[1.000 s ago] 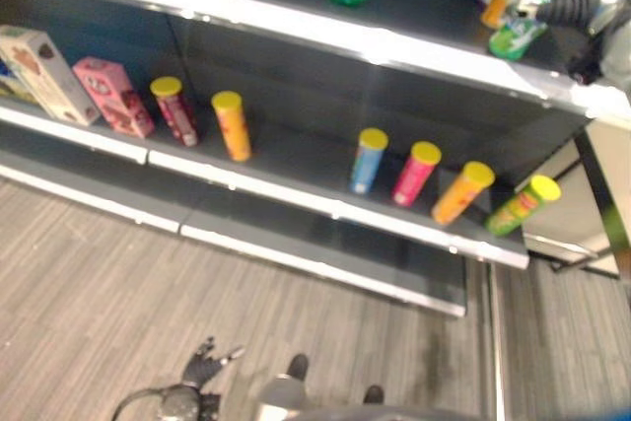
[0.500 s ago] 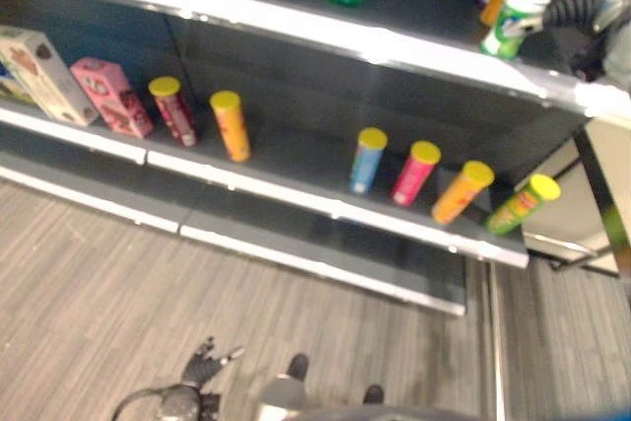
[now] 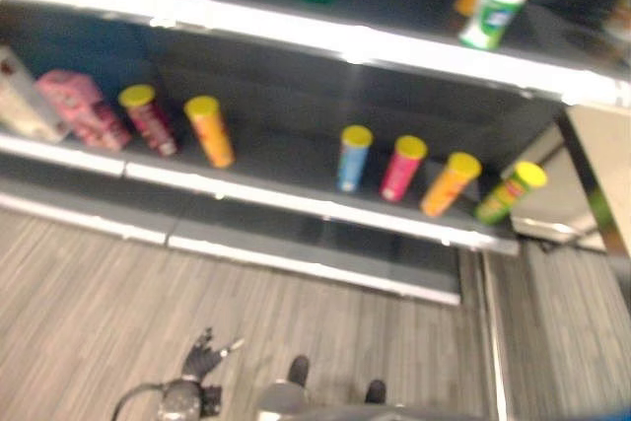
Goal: Put the goods on the table back onto the shelves and tidy them up.
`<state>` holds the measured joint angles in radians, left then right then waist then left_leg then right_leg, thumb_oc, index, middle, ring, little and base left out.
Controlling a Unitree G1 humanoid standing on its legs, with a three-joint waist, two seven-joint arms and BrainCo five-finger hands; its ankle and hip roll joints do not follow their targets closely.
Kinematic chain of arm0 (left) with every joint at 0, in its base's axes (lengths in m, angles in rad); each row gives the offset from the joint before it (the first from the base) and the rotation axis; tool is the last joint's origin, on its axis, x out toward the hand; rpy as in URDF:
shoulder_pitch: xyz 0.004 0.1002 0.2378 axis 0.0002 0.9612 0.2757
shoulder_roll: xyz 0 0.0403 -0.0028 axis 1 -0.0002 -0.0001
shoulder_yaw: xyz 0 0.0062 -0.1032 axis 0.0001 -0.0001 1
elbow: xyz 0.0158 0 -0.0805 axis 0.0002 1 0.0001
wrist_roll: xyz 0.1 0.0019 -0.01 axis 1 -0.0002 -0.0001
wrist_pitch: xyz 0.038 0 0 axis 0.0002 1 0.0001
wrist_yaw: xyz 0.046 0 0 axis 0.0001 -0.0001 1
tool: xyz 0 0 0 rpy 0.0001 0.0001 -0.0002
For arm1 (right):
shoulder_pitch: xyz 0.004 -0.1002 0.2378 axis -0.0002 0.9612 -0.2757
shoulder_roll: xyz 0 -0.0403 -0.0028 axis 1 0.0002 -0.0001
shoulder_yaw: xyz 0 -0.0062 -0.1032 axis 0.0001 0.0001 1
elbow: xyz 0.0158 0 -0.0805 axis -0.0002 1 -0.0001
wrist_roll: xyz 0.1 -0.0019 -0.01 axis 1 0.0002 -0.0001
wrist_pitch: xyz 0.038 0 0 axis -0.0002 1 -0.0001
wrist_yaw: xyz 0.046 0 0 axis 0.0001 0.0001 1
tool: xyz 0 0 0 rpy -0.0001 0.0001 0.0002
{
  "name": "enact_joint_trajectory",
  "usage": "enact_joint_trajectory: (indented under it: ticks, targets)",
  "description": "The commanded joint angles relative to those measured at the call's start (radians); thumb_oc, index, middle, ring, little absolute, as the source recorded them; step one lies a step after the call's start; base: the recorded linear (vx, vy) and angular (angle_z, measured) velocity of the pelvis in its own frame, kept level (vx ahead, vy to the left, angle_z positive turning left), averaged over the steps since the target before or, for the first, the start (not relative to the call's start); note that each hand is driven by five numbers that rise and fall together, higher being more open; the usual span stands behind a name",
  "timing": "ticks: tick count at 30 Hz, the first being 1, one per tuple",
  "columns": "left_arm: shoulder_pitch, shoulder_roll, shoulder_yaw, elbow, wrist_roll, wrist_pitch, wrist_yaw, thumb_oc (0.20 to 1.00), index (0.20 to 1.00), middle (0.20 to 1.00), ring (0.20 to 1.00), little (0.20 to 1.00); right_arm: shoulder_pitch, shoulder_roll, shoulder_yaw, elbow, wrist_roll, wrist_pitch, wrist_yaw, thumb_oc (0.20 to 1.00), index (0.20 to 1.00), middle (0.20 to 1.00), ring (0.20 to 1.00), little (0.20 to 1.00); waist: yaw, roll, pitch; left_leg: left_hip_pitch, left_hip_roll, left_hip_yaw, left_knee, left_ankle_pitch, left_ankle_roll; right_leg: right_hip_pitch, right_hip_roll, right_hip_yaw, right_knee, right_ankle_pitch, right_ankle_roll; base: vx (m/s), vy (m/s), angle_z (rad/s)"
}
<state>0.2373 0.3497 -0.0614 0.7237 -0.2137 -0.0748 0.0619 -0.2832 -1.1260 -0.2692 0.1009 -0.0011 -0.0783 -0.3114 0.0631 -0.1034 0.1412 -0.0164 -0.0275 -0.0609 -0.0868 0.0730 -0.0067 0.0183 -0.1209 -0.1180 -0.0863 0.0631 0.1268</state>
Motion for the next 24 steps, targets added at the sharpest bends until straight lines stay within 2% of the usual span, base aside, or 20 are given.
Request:
enact_joint_trajectory:
  ticks: [1, 2, 5, 6, 8, 10, 11, 13, 16, 20, 21, 23, 24]
  targets:
    - [-0.057, 0.051, 0.0, -0.014, 0.058, -0.016, -0.022, 1.0, 1.0, 1.0, 1.0, 1.0, -0.057, -0.015, -0.051, -0.046, -0.022, -0.04, -0.01, 1.0, 1.0, 1.0, 1.0, 1.0, -0.01, -0.043, 0.015, 0.018, 0.035, 0.003, 0.1, -0.199, -0.013, -0.045, -0.081, 0.029, 0.064, 0.047, 0.133, -0.17, 0.111, -0.92]
    - [-0.066, 0.061, 0.006, -0.013, 0.069, -0.014, -0.029, 1.0, 1.0, 1.0, 1.0, 1.0, -0.011, 0.007, -0.078, -0.076, -0.015, -0.048, 0.006, 1.0, 1.0, 1.0, 1.0, 1.0, -0.037, -0.044, 0.028, 0.017, 0.045, 0.027, 0.101, -0.198, -0.008, -0.073, -0.075, 0.048, 0.091, 0.065, 0.135, -0.17, 0.023, -1.04]
    - [-0.08, 0.086, 0.018, -0.023, 0.079, -0.014, -0.03, 1.0, 1.0, 1.0, 1.0, 1.0, 0.063, 0.01, -0.135, -0.106, -0.014, -0.064, 0.02, 1.0, 1.0, 1.0, 1.0, 1.0, -0.051, -0.035, 0.041, 0.007, 0.086, 0.09, 0.115, -0.197, -0.01, -0.094, -0.09, 0.023, 0.133, 0.059, 0.135, -0.13, -0.007, -0.8]
    - [-0.081, 0.087, 0.016, -0.023, 0.079, -0.014, -0.03, 1.0, 1.0, 1.0, 1.0, 1.0, 0.069, 0.011, -0.141, -0.108, -0.013, -0.064, 0.021, 1.0, 1.0, 1.0, 1.0, 1.0, -0.048, -0.035, 0.041, 0.008, 0.086, 0.091, 0.116, -0.198, -0.01, -0.094, -0.089, 0.024, 0.134, 0.058, 0.135, -0.1, -0.004, -1.06]
    - [-0.079, 0.097, 0.02, -0.031, 0.077, -0.018, -0.025, 1.0, 1.0, 1.0, 1.0, 1.0, 0.094, 0.001, -0.162, -0.084, 0.007, -0.072, 0.022, 1.0, 1.0, 1.0, 1.0, 1.0, -0.054, -0.023, 0.039, 0.001, 0.115, 0.134, 0.126, -0.196, -0.013, -0.075, -0.139, -0.038, 0.149, 0.062, 0.126, -0.14, -0.041, -0.89]
    - [-0.08, 0.097, 0.022, -0.028, 0.076, -0.016, -0.023, 1.0, 1.0, 1.0, 1.0, 1.0, 0.108, 0.004, -0.166, -0.073, 0.013, -0.072, 0.028, 1.0, 1.0, 1.0, 1.0, 1.0, -0.054, -0.021, 0.033, -0.001, 0.125, 0.151, 0.127, -0.197, -0.015, -0.07, -0.154, -0.056, 0.147, 0.071, 0.125, -0.08, -0.071, -0.6]
    - [-0.074, 0.098, 0.029, -0.029, 0.072, -0.015, -0.022, 1.0, 1.0, 1.0, 1.0, 1.0, 0.124, 0.003, -0.167, -0.051, 0.014, -0.064, 0.033, 1.0, 1.0, 1.0, 1.0, 1.0, -0.051, -0.025, 0.023, -0.001, 0.136, 0.182, 0.123, -0.195, -0.023, -0.062, -0.182, -0.099, 0.134, 0.102, 0.133, -0.08, -0.118, -0.75]
    - [-0.067, 0.097, 0.033, -0.027, 0.076, -0.013, -0.023, 1.0, 1.0, 1.0, 1.0, 1.0, 0.14, 0.014, -0.166, -0.028, 0.025, -0.059, 0.041, 1.0, 1.0, 1.0, 1.0, 1.0, -0.051, -0.034, 0.013, -0.001, 0.149, 0.215, 0.119, -0.192, -0.033, -0.056, -0.195, -0.137, 0.108, 0.136, 0.135, -0.07, -0.177, -0.59]
    - [-0.067, 0.095, 0.046, -0.02, 0.077, -0.011, -0.024, 1.0, 1.0, 1.0, 1.0, 1.0, 0.172, 0.016, -0.179, -0.011, 0.017, -0.045, 0.049, 1.0, 1.0, 1.0, 1.0, 1.0, -0.057, -0.043, 0.014, 0.012, 0.169, 0.242, 0.111, -0.184, -0.046, -0.075, -0.184, -0.141, 0.089, 0.156, 0.135, -0.01, -0.167, -0.42]
    - [-0.075, 0.092, 0.053, 0.005, 0.078, -0.014, -0.023, 1.0, 1.0, 1.0, 1.0, 1.0, 0.202, 0.024, -0.205, -0.001, 0.039, -0.039, 0.057, 1.0, 1.0, 1.0, 1.0, 1.0, -0.061, -0.054, 0.008, 0.03, 0.18, 0.262, 0.091, -0.168, -0.071, -0.052, -0.154, -0.151, 0.038, 0.131, 0.135, 0.07, -0.197, -0.35]
    - [-0.076, 0.091, 0.048, -0.001, 0.08, -0.013, -0.024, 1.0, 1.0, 1.0, 1.0, 1.0, 0.214, 0.015, -0.209, 0.011, 0.041, -0.039, 0.059, 1.0, 1.0, 1.0, 1.0, 1.0, -0.064, -0.058, 0.001, 0.047, 0.199, 0.265, 0.069, -0.15, -0.093, -0.04, -0.137, -0.163, 0.035, 0.105, 0.135, 0.11, -0.225, -0.29]
    - [-0.081, 0.091, 0.038, -0.001, 0.08, -0.013, -0.026, 1.0, 1.0, 1.0, 1.0, 1.0, 0.222, 0.019, -0.223, 0.017, 0.072, -0.045, 0.059, 1.0, 1.0, 1.0, 1.0, 1.0, -0.072, -0.051, -0.001, 0.061, 0.229, 0.263, 0.043, -0.126, -0.113, -0.03, -0.112, -0.178, 0.041, 0.041, 0.134, 0.11, -0.241, -0.08]
    - [-0.082, 0.091, 0.037, 0.0, 0.08, -0.013, -0.026, 1.0, 1.0, 1.0, 1.0, 1.0, 0.223, 0.018, -0.225, 0.017, 0.073, -0.045, 0.059, 1.0, 1.0, 1.0, 1.0, 1.0, -0.073, -0.05, 0.0, 0.063, 0.231, 0.262, 0.04, -0.125, -0.115, -0.029, -0.111, -0.18, 0.044, 0.038, 0.134, 0.06, -0.179, 0.05]
